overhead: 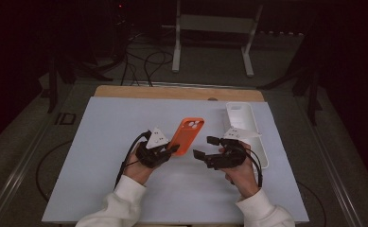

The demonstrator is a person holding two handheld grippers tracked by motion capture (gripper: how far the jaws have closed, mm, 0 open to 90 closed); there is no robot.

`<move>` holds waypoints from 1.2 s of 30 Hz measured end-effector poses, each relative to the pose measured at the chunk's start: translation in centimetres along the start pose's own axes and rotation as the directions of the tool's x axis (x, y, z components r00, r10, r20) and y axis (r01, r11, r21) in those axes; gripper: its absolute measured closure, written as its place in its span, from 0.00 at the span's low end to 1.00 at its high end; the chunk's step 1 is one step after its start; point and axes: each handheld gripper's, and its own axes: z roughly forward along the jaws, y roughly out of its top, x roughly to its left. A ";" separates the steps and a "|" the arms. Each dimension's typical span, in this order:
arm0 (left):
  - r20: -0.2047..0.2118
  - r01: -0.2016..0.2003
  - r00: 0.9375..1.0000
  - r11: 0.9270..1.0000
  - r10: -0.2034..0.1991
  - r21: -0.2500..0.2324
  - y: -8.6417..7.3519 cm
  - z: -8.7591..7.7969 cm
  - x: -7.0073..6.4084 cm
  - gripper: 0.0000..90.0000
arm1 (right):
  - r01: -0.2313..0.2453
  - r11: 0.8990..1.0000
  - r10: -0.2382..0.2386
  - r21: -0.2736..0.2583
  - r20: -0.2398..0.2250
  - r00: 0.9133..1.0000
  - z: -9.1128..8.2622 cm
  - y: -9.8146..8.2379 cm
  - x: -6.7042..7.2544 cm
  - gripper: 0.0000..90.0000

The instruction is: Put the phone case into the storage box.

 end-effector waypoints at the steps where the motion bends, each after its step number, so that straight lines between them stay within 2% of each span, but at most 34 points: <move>1: -0.007 0.000 1.000 1.000 0.000 -0.001 0.0 0.0 0.0 0.89 | -0.001 1.000 0.001 -0.001 0.010 1.000 0.0 0.1 0.0 0.16; 8: -0.040 0.001 0.999 1.000 -0.002 -0.006 0.0 -0.1 -0.2 0.89 | -0.012 1.000 0.013 -0.011 0.019 1.000 0.0 0.4 0.1 0.12; 18: -0.078 -0.002 0.997 1.000 0.001 -0.007 -0.1 -0.1 -0.4 0.89 | -0.040 0.999 0.040 -0.003 -0.006 0.999 0.3 0.7 0.2 0.10; 22: -0.102 -0.004 0.995 1.000 0.004 -0.007 -0.2 -0.1 -0.5 0.89 | -0.045 0.999 0.045 -0.004 0.000 0.999 0.3 0.8 0.1 0.09; 36: -0.142 -0.031 0.989 0.999 0.033 0.013 -0.2 0.2 -1.1 0.89 | -0.069 0.997 0.070 -0.026 0.033 0.997 0.1 1.4 0.0 0.09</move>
